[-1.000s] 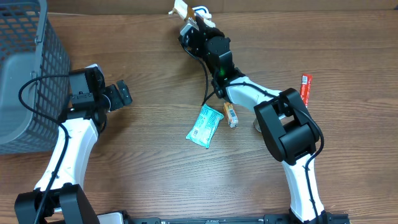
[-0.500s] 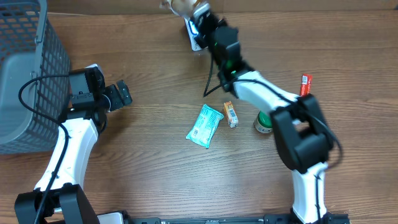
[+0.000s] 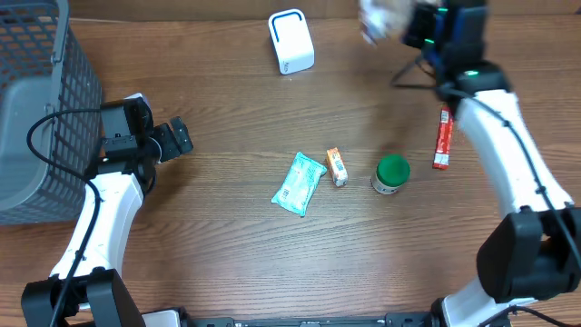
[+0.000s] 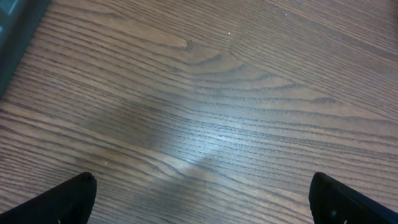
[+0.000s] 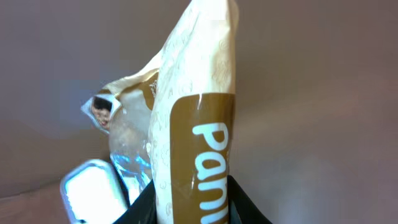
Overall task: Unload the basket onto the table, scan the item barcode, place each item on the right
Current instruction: 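Carry the PanTree bag from the scanner to the table's right side, then release the bag on the right and move the right gripper to the wipes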
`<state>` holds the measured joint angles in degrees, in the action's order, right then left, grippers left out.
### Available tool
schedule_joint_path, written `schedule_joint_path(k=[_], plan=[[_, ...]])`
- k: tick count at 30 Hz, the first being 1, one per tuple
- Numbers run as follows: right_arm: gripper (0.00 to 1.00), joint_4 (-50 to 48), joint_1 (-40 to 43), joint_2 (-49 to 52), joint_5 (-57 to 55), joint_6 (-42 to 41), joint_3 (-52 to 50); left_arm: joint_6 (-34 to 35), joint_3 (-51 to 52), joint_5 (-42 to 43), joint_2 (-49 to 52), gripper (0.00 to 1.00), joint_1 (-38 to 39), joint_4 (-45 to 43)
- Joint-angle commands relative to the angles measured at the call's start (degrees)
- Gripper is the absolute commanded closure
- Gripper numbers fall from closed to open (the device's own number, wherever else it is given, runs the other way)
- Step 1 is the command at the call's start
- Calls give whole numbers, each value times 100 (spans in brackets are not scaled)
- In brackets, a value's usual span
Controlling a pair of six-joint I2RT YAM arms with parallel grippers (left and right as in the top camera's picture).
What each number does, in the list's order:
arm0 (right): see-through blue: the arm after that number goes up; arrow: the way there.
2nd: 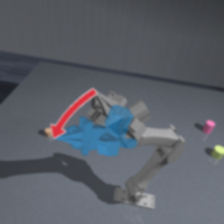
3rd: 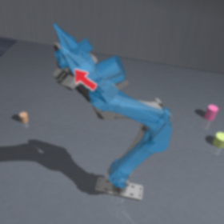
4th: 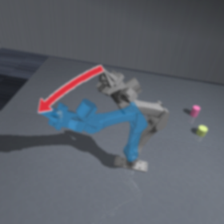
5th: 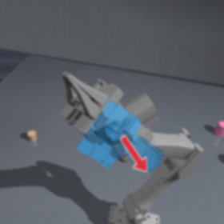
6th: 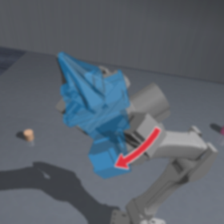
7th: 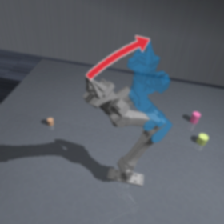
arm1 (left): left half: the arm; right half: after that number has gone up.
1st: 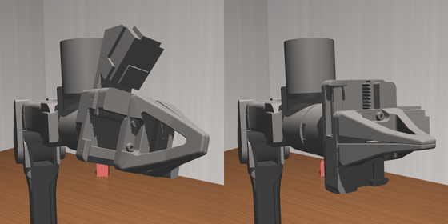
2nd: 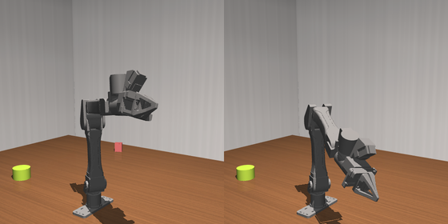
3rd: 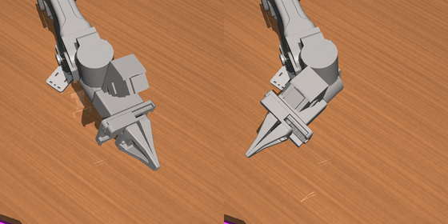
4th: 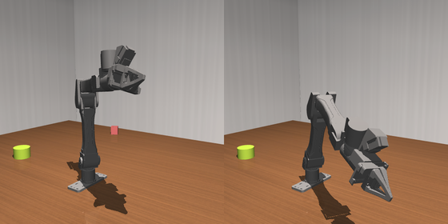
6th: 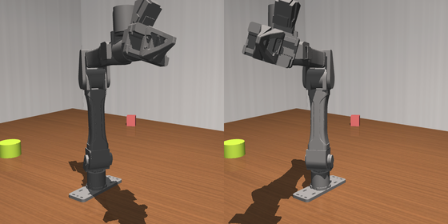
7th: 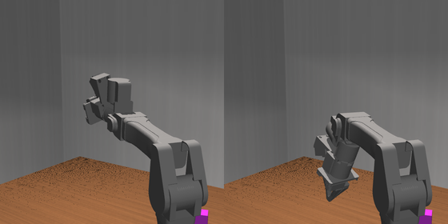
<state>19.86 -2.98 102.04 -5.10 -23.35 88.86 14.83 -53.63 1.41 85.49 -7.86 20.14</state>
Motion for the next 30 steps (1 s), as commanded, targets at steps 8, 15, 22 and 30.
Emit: schedule_joint_path(k=[8,15,22,30], plan=[[96,2157,1923,31,1421,-1408,-162,-4,-101,-37,-85,0,37,0],[95,2868,2540,31,1421,-1394,-494,-4,-101,-37,-85,0,37,-2],[20,2977,2686,31,1102,-1394,-706,-4,-101,-37,-85,0,37,0],[16,3220,2664,-315,459,-1158,-540,-4,-101,-37,-85,0,37,0]])
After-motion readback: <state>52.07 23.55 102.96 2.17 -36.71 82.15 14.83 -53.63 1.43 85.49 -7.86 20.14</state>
